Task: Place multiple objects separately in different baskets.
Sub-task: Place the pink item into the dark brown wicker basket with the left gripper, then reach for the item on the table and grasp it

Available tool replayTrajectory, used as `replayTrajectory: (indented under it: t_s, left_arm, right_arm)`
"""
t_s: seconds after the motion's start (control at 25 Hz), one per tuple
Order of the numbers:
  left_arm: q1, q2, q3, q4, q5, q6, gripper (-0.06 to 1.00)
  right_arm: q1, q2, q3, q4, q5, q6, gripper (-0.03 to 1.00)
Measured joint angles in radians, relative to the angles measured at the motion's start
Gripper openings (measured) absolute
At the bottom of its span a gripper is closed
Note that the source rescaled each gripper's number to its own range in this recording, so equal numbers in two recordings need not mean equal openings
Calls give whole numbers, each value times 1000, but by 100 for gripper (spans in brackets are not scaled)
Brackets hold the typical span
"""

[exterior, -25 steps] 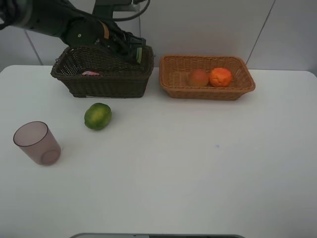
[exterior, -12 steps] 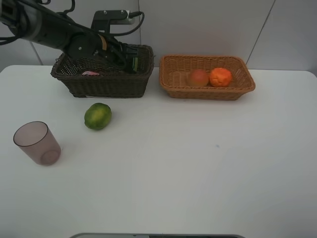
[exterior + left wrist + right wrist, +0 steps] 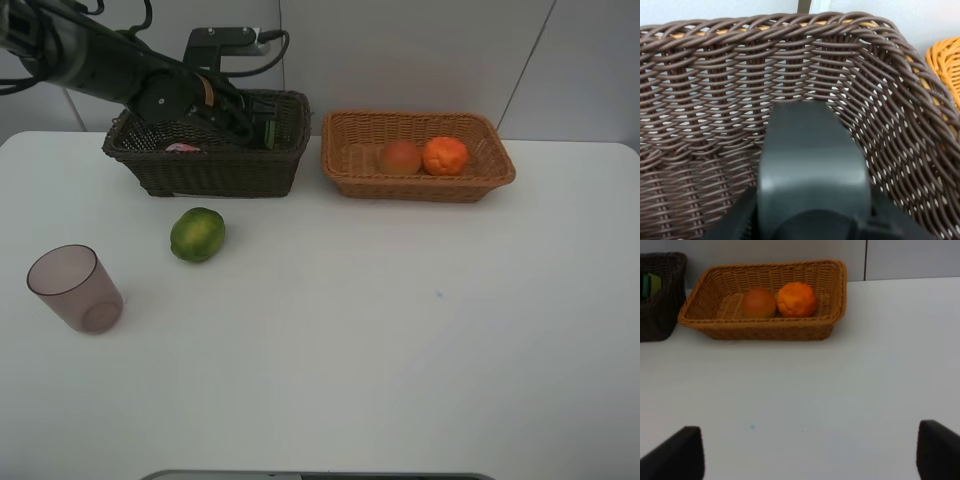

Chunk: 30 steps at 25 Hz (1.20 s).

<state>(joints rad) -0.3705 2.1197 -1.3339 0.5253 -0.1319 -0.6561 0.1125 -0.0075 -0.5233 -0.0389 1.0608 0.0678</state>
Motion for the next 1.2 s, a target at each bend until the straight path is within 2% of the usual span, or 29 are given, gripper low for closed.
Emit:
replayTrajectory:
  t_s: [0.16,0.24,0.44,0.76,0.96,1.2]
  left_arm:
    - [0,-26,-1,1,-5,21,79]
    - [0,-47,-2,1,-4,34,87]
    - [0,-119,-2,1,53,45,90]
    - [-8,-272,-2,-11,329,45,90]
    - [-15,-355,13,-84,460,66,90]
    - [-15,-488,116,-180,557,179,90]
  right_arm:
    - [0,0,0,0,0,0,85]
    - [0,0,0,0,0,0,85]
    - [0,0,0,0,0,0,85]
    - [0,0,0,0,0,0,85]
    - [0,0,0,0,0,0,85]
    - [0,0,0,0,0,0,85]
